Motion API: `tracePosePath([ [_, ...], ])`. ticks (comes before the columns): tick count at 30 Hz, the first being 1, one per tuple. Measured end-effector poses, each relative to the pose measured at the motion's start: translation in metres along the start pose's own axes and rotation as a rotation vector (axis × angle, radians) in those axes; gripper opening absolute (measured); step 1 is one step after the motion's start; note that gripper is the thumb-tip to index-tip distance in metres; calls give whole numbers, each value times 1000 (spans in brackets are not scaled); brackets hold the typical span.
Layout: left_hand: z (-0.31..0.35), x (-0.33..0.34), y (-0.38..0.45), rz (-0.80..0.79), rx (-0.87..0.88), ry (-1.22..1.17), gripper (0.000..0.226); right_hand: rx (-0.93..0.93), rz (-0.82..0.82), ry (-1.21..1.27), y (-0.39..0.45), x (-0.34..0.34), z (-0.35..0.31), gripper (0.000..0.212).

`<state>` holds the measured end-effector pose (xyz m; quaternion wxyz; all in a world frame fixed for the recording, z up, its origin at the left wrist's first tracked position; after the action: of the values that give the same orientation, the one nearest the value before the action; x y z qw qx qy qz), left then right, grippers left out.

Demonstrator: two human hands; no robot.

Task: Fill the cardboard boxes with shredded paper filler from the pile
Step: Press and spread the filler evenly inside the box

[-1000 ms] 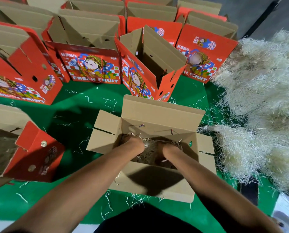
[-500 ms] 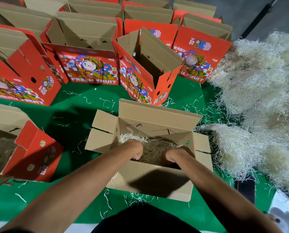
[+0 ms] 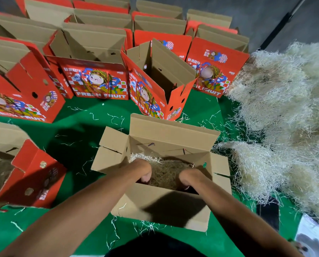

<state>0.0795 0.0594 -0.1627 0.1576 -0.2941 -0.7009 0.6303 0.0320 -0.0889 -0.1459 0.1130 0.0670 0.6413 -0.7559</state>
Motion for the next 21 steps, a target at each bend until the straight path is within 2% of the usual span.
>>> tracePosePath([
  [3, 6, -10, -4, 50, -7, -49, 40, -33, 29, 56, -2, -15, 0, 35],
  [6, 8, -30, -5, 212, 0, -95, 27, -45, 157, 83, 0, -35, -4, 42],
  [8, 8, -35, -7, 312, 5, -96, 27, -42, 200, 130, 6, -36, -6, 46],
  [13, 11, -30, 8, 315, -22, 66, 35, -94, 191, 155, 12, -25, -7, 51],
  [17, 12, -39, 3, 377, -27, -22, 35, -82, 176, 118, 6, -32, -8, 55],
  [20, 17, -51, -10, 566, 91, -133, 28, -85, 264, 144, -3, -45, -15, 51],
  [21, 19, -49, -9, 577, 150, -191, 26, -113, 260, 155, -7, -44, -20, 47],
])
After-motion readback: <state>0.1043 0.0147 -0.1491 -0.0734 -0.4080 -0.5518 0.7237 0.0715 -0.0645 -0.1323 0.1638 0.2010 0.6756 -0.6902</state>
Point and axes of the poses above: each hand's wrist, its own y-axis towards the middle knuckle, its own x-axis out of the palm, z = x × y, the point moved 6 cm from there along y, towards the middle knuckle, and after that the axes turned 15 degrees about -z, right-handed, at the moved point
